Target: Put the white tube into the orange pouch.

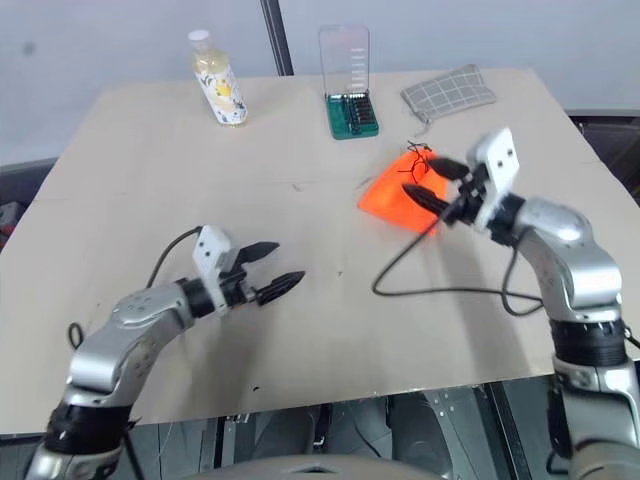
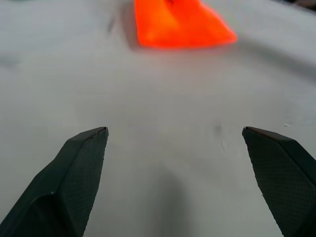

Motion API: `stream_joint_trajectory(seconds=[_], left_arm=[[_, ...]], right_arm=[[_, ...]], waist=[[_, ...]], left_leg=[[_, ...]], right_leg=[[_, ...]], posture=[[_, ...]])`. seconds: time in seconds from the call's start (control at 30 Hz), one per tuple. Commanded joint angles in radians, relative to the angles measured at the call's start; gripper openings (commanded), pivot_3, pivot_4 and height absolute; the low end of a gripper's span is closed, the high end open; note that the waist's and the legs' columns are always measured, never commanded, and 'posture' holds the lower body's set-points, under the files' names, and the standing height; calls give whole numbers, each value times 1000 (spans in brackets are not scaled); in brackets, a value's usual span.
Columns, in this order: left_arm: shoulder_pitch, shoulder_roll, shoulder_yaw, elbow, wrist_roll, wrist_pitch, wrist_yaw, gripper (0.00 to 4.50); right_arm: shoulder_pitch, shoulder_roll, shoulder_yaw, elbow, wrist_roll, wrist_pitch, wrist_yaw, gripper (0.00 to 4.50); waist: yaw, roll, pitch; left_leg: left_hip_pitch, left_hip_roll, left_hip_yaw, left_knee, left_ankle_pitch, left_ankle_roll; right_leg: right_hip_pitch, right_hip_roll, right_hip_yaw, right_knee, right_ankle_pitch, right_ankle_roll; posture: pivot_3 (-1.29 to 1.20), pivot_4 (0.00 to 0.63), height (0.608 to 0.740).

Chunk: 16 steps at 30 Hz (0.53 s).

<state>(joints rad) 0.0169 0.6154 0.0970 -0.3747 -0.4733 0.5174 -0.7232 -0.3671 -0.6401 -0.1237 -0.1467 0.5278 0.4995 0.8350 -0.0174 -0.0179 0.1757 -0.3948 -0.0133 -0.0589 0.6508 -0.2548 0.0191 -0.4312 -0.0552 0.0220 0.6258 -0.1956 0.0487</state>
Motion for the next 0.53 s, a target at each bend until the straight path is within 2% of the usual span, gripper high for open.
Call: stream_joint_trajectory(seconds=[0.03, 0.13, 0.27, 0.33, 0.53], left_arm=[[88, 35, 105, -83, -16, -19, -5, 4500], [211, 65, 181, -99, 23, -77, -22, 4500], [335, 73, 292, -121, 3, -118, -53, 4500], [369, 65, 332, -140, -16, -123, -59, 4500], [406, 47, 398, -173, -58, -120, -52, 4500]], right_arm=[[95, -72, -79, 47, 1, -61, 97, 3170], [191, -129, -144, 161, 1, -120, 186, 3170], [272, -174, -211, 297, -7, -238, 295, 3170], [284, -179, -232, 345, -11, -280, 316, 3170], [322, -195, -256, 378, -23, -304, 323, 3170]], waist=[[4, 0, 0], [5, 0, 0], [5, 0, 0], [4, 0, 0], [4, 0, 0]], left_leg=[[0, 0, 0, 0, 0, 0], [0, 0, 5, 1, 0, 0], [10, 1, 7, 2, 0, 0], [15, 3, 9, 2, 0, 0], [17, 5, 10, 3, 0, 0]], right_leg=[[0, 0, 0, 0, 0, 0], [1, 0, 0, 0, 0, 0], [9, 0, 1, -1, -3, -3], [16, 1, 1, -2, -6, 0], [16, 3, 1, -1, -6, 0]], posture=[[0, 150, 740], [0, 150, 740], [0, 150, 740], [0, 150, 740], [0, 150, 740]])
